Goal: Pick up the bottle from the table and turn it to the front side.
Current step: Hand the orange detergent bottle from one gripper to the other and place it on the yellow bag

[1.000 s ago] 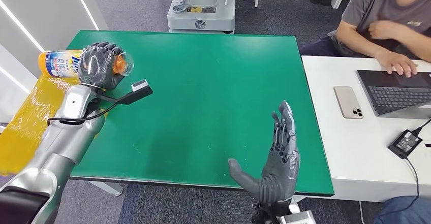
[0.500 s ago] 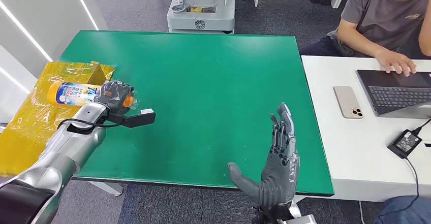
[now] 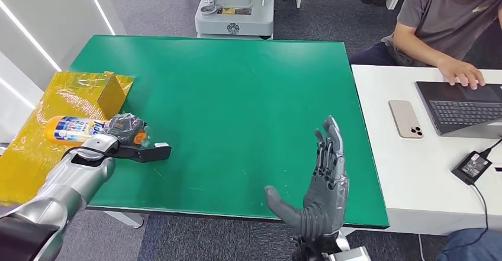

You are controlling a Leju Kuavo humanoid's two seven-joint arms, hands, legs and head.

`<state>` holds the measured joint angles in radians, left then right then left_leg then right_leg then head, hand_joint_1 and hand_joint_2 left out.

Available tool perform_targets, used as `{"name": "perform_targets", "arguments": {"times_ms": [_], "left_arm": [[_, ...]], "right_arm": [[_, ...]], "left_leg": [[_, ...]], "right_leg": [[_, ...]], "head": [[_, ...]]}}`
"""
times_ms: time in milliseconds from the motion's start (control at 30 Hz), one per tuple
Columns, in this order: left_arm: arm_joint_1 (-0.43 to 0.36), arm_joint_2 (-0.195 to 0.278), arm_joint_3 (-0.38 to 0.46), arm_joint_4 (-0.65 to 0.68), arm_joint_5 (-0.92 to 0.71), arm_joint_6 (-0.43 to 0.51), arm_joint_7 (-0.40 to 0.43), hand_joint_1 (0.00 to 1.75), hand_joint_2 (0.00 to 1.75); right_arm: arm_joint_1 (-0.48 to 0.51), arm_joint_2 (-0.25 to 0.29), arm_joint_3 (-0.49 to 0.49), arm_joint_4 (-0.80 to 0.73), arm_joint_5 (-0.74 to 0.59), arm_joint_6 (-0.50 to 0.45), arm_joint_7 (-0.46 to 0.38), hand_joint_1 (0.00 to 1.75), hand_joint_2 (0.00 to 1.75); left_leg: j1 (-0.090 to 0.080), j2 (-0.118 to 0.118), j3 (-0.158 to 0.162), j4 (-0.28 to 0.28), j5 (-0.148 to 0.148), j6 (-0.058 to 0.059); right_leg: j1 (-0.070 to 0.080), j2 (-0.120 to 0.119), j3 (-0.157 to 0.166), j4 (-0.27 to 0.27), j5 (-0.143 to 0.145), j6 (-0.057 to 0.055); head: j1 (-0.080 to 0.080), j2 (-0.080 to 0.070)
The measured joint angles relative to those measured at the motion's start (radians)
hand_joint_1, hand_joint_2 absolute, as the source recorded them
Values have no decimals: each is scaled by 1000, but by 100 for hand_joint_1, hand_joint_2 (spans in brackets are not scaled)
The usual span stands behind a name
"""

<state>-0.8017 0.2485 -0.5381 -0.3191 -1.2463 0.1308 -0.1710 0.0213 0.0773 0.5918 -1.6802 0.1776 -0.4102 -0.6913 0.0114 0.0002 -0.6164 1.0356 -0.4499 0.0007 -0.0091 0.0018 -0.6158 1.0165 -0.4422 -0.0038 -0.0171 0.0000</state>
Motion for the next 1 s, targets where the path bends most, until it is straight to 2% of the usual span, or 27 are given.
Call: {"name": "perform_targets", "arguments": {"times_ms": [433, 867, 1000], "left_arm": [[29, 7, -35, 11, -82, 91, -37, 175, 175], [31, 2, -44, 11, -73, 103, -56, 175, 175], [34, -7, -44, 13, -53, 80, -57, 175, 175]], "right_arm": [[-32, 0, 4, 29, -33, 20, -2, 0, 175], [-47, 0, 5, 57, -42, 20, -6, 0, 175], [-54, 0, 7, 65, -57, 10, -8, 0, 175]], "left_leg": [[0, 0, 0, 0, 0, 0], [0, 0, 0, 0, 0, 0], [0, 0, 0, 0, 0, 0]], "right_leg": [[0, 0, 0, 0, 0, 0], [0, 0, 0, 0, 0, 0], [0, 0, 0, 0, 0, 0]], "head": [[0, 0], [0, 0], [0, 0]]}}
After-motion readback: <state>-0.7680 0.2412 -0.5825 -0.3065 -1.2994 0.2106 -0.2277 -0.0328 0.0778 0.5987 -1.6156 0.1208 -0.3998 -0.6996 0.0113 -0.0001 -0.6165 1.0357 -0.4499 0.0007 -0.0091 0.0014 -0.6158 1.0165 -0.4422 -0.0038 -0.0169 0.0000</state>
